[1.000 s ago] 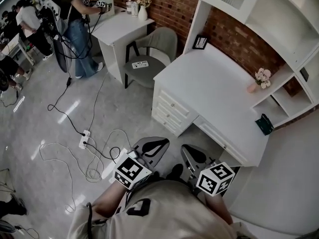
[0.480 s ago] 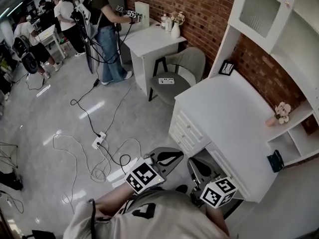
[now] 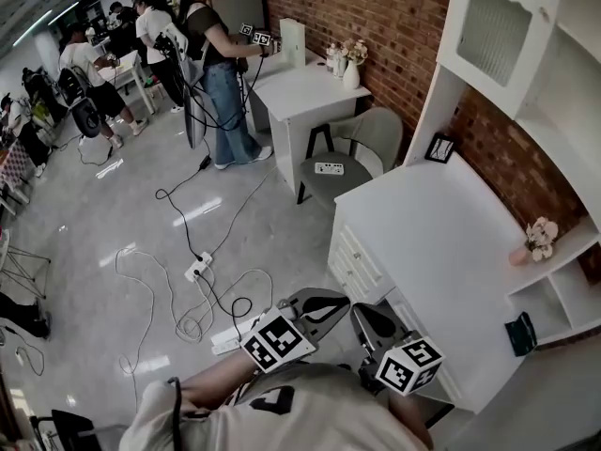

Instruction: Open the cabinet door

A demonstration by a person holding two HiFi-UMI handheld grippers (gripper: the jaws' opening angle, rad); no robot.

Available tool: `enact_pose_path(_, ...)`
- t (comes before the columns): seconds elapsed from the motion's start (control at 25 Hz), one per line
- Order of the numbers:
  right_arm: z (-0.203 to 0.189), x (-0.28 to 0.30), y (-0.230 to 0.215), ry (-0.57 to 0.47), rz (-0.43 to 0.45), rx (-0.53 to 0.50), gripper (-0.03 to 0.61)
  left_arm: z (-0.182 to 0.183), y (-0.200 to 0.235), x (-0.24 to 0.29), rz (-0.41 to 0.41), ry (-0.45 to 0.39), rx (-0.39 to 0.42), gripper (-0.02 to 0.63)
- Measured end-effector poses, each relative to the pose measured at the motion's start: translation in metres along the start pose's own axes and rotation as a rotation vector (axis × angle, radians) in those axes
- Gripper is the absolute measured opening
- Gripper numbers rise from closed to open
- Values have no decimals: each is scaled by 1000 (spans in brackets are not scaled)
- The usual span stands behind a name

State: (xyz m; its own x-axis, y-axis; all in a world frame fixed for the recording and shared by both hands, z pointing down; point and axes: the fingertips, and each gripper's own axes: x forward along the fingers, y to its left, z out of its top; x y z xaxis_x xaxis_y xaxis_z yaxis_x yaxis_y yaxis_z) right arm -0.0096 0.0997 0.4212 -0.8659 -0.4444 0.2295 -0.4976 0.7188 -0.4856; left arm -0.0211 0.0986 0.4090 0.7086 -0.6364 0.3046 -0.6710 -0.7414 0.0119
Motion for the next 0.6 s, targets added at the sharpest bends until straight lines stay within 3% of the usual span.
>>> enact_pose_path(0.44,22,-58,-42,-58,-90,-26,28,31,-26,52,-25,-8,43,21)
enact_pose_path(0.6,18,-84,-67,-63,-125,-12,29,31,-47,86,-76,-13,27,20)
